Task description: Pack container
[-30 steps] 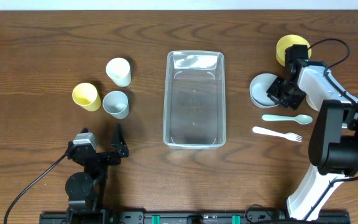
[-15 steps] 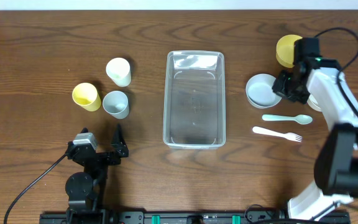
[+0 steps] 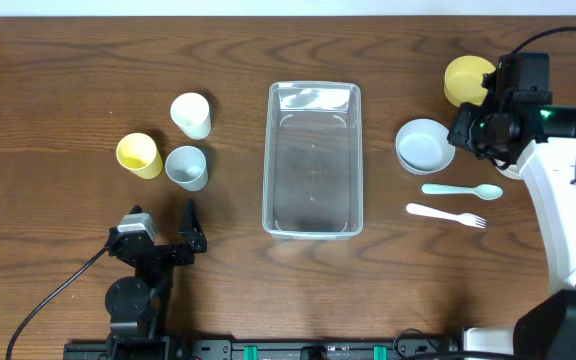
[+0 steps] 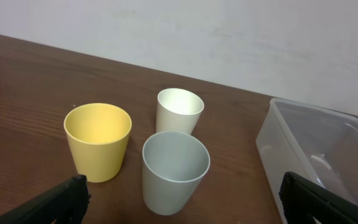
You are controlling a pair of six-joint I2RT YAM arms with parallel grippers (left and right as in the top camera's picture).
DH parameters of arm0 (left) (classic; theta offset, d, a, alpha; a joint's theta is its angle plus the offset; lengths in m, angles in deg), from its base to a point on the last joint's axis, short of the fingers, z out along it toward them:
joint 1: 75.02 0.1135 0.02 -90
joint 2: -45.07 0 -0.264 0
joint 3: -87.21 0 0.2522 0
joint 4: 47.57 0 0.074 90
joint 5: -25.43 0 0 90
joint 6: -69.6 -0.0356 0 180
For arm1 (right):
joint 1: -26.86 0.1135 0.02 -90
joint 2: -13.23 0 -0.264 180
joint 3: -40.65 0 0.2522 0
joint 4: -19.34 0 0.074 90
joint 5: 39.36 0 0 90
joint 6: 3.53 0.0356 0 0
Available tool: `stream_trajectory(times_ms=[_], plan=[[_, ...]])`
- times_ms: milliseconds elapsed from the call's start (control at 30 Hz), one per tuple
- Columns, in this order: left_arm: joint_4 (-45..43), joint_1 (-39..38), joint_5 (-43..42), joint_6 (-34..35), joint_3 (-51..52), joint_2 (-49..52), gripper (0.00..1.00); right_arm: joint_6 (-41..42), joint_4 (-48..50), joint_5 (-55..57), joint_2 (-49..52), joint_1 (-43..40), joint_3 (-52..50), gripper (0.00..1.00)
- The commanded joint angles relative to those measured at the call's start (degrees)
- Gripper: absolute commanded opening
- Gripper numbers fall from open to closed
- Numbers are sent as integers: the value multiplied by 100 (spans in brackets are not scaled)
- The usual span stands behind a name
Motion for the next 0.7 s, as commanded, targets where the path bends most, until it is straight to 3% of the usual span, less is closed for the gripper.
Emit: stream_trajectory(times_ms=[0, 367, 667], plan=[[76, 13, -39, -94, 164, -26, 98, 70, 44, 323, 341, 39, -201, 36], [76, 13, -39, -94, 164, -26, 98, 643, 739, 319, 1692, 52, -435, 35], [76, 13, -39, -94, 164, -26, 98, 723, 1067, 332, 1915, 50, -435, 29]])
